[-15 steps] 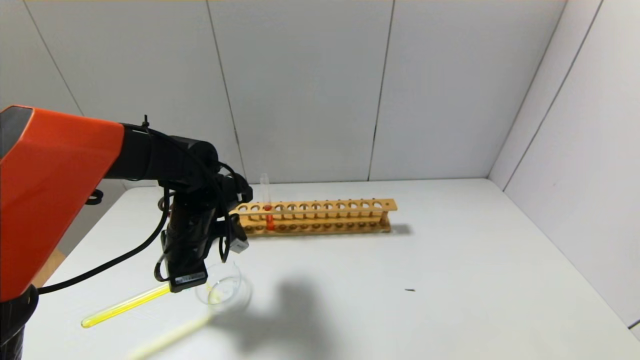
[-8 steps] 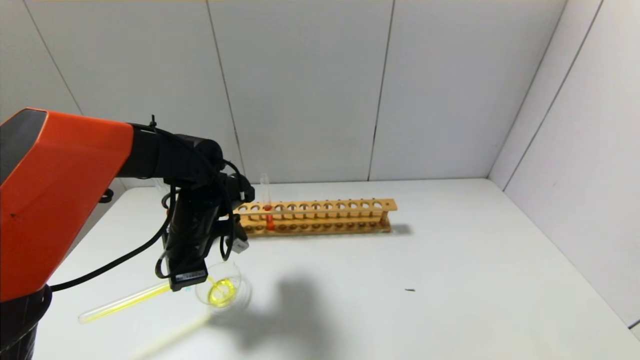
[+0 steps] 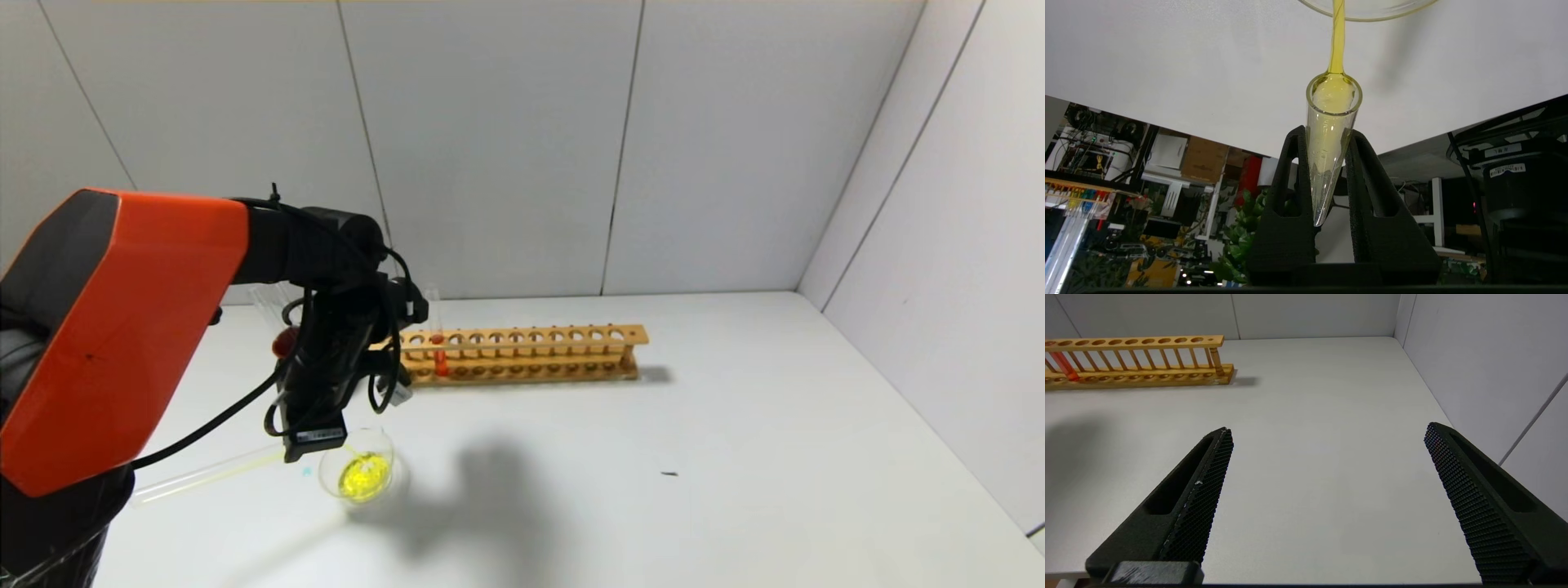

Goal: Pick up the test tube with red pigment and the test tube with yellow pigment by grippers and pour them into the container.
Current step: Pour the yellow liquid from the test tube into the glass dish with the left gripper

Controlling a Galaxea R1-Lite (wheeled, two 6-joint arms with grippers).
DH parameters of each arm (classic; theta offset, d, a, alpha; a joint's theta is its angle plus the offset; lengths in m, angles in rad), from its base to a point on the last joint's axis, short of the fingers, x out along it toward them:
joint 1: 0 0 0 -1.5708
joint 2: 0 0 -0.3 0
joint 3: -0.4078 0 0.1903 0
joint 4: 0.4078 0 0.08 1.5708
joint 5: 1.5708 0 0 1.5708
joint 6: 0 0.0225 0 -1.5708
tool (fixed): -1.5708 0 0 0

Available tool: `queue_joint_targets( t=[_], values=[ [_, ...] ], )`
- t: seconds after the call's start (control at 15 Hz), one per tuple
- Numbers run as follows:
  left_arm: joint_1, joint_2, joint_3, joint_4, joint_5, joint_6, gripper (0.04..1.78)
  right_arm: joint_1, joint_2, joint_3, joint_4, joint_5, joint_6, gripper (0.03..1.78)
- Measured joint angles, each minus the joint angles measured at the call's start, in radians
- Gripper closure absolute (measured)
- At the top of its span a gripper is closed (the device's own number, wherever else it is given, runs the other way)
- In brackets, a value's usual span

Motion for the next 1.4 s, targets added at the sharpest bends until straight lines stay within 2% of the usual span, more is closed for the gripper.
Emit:
queue_joint_targets(
  t=[0.47,1.4],
  values=[
    [-0.031,0.087,-0.111,0.124,0.035,0.003,1.53,0.0,0.0,0.0,0.0,0.0,0.0,0.1],
    [-0.09,0.171,-0.139,0.091,0.145,0.008,1.53,0.0,0.0,0.0,0.0,0.0,0.0,0.1]
  ],
)
